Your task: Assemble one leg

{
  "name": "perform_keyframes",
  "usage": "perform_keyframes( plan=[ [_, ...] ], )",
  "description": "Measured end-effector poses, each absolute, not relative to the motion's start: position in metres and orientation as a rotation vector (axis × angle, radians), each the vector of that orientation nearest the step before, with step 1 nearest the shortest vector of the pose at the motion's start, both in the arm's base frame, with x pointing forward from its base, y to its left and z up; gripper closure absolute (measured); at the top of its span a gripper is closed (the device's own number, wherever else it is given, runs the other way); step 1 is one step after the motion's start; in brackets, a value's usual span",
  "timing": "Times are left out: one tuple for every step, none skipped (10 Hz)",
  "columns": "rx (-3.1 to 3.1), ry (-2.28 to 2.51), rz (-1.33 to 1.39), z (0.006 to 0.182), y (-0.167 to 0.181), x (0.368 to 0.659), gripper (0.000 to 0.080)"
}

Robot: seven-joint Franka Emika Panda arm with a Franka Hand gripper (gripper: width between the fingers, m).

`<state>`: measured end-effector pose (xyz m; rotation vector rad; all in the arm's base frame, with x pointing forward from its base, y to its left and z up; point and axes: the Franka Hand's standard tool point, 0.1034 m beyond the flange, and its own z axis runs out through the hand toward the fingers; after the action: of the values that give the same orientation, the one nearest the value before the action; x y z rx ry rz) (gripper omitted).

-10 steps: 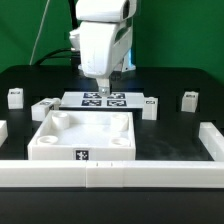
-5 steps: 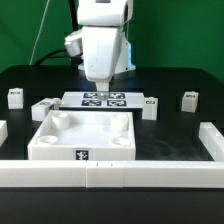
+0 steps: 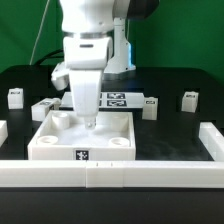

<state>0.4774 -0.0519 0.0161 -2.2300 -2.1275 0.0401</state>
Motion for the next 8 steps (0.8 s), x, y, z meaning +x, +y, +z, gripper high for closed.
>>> perform_keyframes(
  plan=[
    [-2.228, -2.113, 0.051, 0.0104, -0.0543, 0.4774, 0.0150],
    [-2.231, -2.109, 0.052, 0.0101, -0.0556, 0.4773, 0.0150],
    [-2.240, -2.099, 0.053, 0.0099, -0.0562, 0.4770, 0.0150],
    [-2.240, -2.099, 0.053, 0.0097, -0.0560, 0.4769, 0.0276],
    [-2.240, -2.099, 0.053, 0.0096, -0.0560, 0.4766, 0.0410],
    [-2.239, -2.098, 0.054, 0.0094, -0.0560, 0.4762, 0.0410],
    [-2.239, -2.098, 0.055, 0.0093, -0.0559, 0.4760, 0.0594],
    [-2.239, -2.098, 0.055, 0.0093, -0.0559, 0.4759, 0.0720]
  ],
)
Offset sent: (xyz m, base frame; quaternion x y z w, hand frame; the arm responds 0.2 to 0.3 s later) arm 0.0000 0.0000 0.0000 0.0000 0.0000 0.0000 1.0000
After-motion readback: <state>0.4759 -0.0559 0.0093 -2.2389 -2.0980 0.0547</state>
